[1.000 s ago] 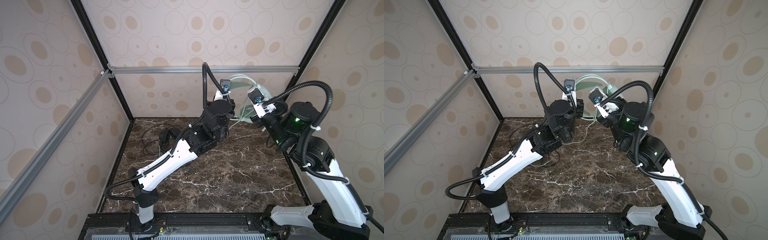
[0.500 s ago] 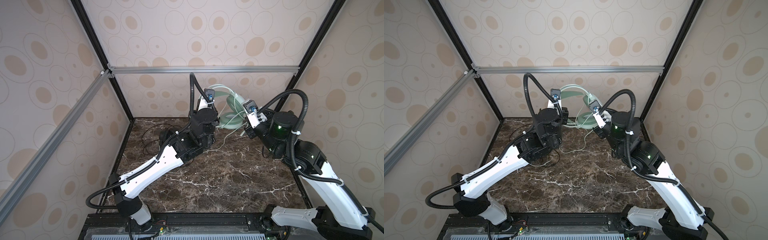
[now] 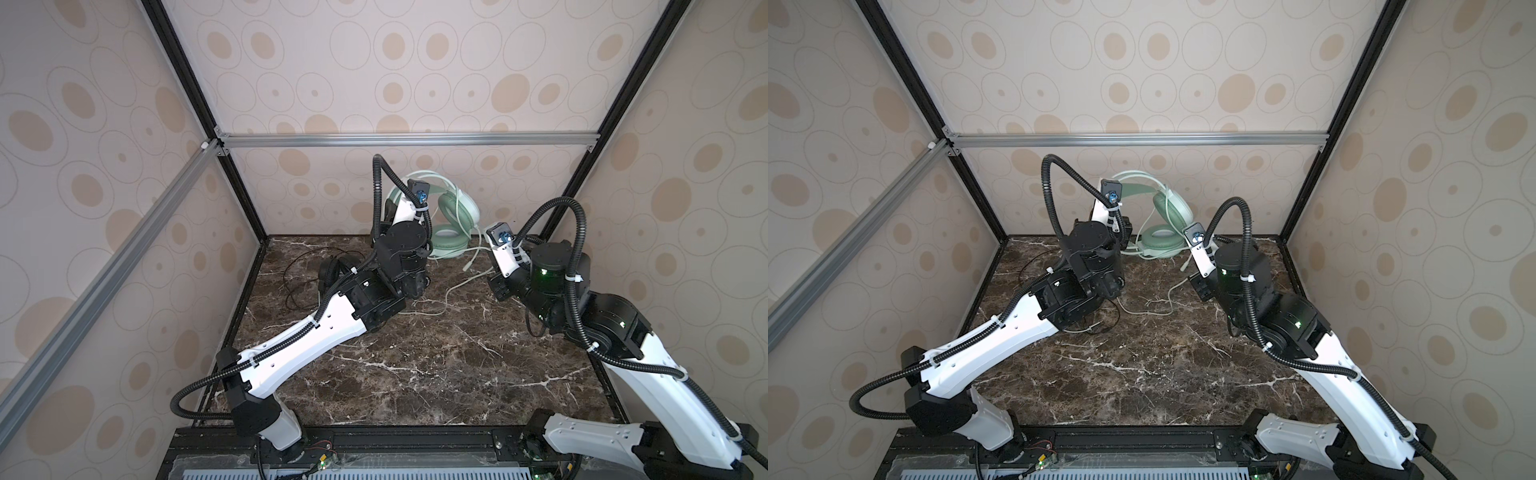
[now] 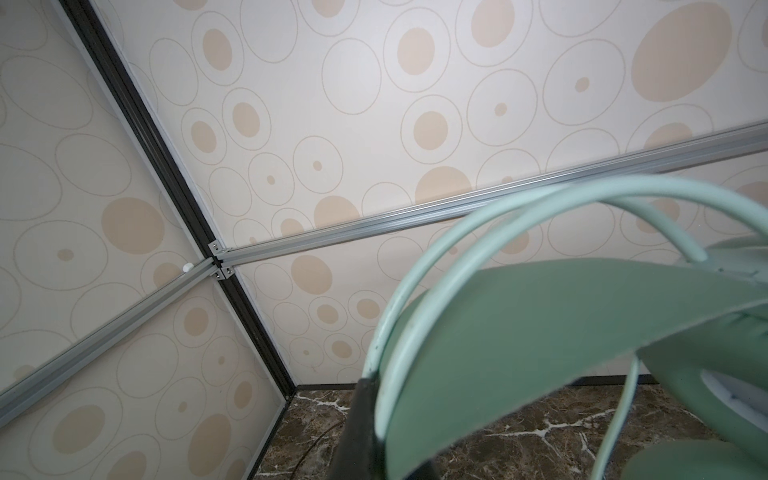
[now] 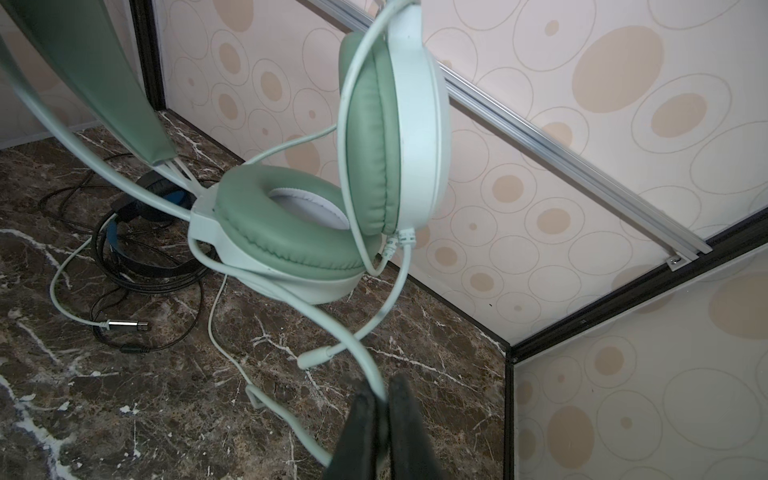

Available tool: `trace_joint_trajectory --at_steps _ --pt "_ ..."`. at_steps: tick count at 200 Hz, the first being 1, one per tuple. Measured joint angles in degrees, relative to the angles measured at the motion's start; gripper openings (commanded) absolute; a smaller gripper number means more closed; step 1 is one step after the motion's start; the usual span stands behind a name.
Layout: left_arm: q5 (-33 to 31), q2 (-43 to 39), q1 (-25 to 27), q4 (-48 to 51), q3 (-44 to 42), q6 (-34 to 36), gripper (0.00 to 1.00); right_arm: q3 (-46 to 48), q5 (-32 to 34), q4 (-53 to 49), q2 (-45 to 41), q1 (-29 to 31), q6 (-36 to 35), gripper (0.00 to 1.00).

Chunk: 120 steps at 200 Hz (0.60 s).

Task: Wrap the headphones

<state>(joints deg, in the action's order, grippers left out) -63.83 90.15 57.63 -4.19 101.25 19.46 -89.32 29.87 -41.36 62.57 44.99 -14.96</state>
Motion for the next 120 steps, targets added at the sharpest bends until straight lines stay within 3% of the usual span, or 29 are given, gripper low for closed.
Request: trace_joint_trajectory --at_steps 25,66,120 --pt "1.2 0.2 0.0 4.3 0.9 -0.9 0.00 0.0 1.1 -0.3 0.0 0.0 -3.2 0.10" --pt "6.4 1.7 -0.3 19.5 6.9 -7.1 0.00 -0.1 2.7 -0.2 0.8 0.0 -12.0 0.09" --pt "19.4 5.5 -4.3 39.5 14.5 -17.8 0.00 0.9 4.9 2.1 1.3 0.1 -24.2 0.10"
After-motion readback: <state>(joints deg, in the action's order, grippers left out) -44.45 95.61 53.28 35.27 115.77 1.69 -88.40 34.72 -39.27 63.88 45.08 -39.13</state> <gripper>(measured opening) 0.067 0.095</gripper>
